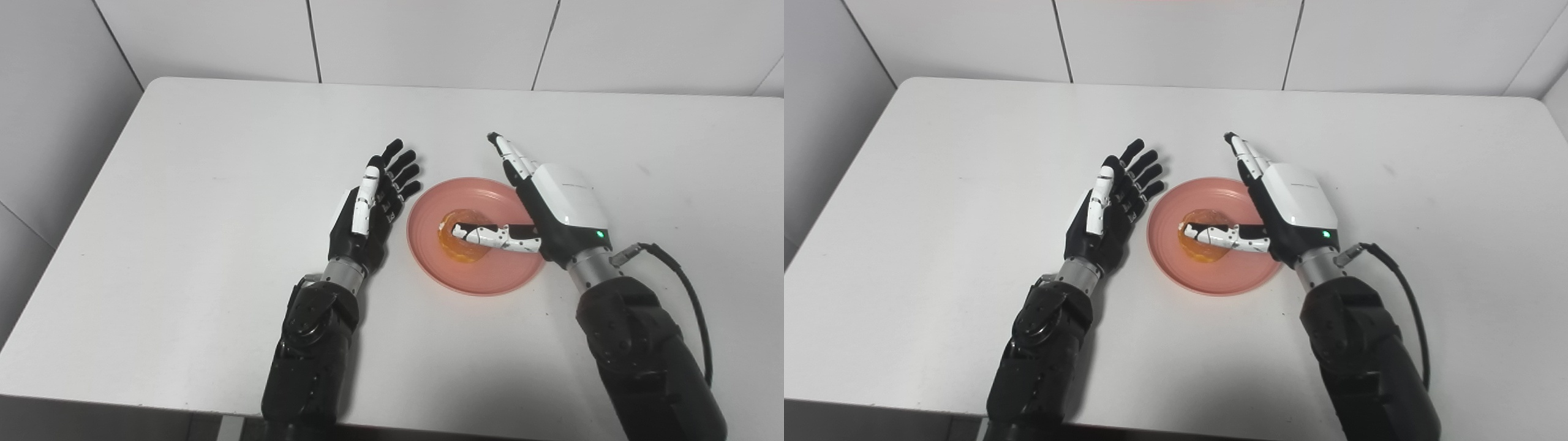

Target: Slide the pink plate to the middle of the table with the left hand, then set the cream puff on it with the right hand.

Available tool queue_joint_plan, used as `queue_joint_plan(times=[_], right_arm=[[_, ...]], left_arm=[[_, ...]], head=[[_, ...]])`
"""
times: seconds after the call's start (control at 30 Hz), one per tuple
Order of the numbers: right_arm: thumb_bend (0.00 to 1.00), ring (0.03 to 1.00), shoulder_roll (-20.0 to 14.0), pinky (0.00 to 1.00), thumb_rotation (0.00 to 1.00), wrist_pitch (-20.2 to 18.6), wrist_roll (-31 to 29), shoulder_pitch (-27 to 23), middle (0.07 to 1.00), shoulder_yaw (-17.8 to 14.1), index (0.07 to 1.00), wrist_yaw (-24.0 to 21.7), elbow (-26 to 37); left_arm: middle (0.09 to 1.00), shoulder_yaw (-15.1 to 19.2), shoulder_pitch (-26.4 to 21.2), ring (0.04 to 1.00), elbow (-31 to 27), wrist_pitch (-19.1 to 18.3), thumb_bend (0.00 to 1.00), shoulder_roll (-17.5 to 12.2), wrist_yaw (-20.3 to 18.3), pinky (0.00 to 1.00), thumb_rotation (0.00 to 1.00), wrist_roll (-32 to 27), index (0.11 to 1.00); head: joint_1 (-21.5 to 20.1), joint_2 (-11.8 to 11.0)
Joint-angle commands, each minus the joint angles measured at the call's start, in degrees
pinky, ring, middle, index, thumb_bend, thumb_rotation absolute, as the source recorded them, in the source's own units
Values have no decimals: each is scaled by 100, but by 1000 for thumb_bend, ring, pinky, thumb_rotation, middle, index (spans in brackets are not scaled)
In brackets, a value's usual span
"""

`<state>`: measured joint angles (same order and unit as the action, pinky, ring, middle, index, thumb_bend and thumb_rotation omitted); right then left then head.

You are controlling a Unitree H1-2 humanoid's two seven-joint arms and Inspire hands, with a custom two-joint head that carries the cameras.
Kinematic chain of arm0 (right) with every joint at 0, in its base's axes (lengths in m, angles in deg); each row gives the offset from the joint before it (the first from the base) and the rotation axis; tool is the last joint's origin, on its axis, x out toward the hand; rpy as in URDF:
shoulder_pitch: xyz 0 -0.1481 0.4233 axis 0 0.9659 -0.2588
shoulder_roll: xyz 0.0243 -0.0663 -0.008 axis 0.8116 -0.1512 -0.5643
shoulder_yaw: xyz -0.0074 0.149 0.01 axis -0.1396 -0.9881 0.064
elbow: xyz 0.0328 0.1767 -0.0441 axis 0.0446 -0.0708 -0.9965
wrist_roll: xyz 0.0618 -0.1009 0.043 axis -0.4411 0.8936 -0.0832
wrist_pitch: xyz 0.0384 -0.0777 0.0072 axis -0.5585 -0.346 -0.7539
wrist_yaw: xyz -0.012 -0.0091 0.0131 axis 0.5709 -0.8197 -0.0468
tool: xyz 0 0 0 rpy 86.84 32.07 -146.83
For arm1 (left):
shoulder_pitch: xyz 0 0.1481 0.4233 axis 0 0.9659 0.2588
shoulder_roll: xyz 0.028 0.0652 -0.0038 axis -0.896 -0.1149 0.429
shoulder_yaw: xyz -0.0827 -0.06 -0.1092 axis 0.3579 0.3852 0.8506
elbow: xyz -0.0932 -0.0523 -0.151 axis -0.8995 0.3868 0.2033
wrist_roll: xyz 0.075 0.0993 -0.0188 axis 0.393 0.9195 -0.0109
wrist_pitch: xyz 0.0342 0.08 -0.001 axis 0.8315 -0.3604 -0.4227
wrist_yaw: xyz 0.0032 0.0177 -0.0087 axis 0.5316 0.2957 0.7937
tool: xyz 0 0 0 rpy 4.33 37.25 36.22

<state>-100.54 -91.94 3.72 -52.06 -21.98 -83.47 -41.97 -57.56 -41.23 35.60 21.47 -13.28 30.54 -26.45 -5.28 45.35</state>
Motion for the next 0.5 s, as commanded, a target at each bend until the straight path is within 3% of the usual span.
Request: queue_joint_plan(times=[0.0, 0.17, 0.33, 0.47], right_arm=[[962, 960, 115, 856, 919, 277, -163, -32, 993, -125, 1000, 310, 276], [910, 944, 382, 810, 978, 426, -464, 341, 999, -325, 1000, 839, 387], [826, 960, 535, 867, 1000, 890, -773, 794, 1000, -436, 1000, 1357, 362], [764, 965, 721, 893, 1000, 898, -1009, 1147, 1000, -535, 1000, 1537, 424]], left_arm=[[945, 9, 97, 945, -11, -212, 427, -104, 164, 938, 1000, 139, 935], [994, -61, 149, 994, -379, -349, 409, -317, 106, 998, 1000, 294, 991], [1000, -174, 279, 1000, -796, -407, 424, -624, 63, 1000, 1000, 530, 1000], [1000, -270, 549, 1000, -1099, -208, 433, -868, -8, 1000, 1000, 676, 1000]], head=[[12, -13], [-56, -21], [-162, -10], [-205, 26]])
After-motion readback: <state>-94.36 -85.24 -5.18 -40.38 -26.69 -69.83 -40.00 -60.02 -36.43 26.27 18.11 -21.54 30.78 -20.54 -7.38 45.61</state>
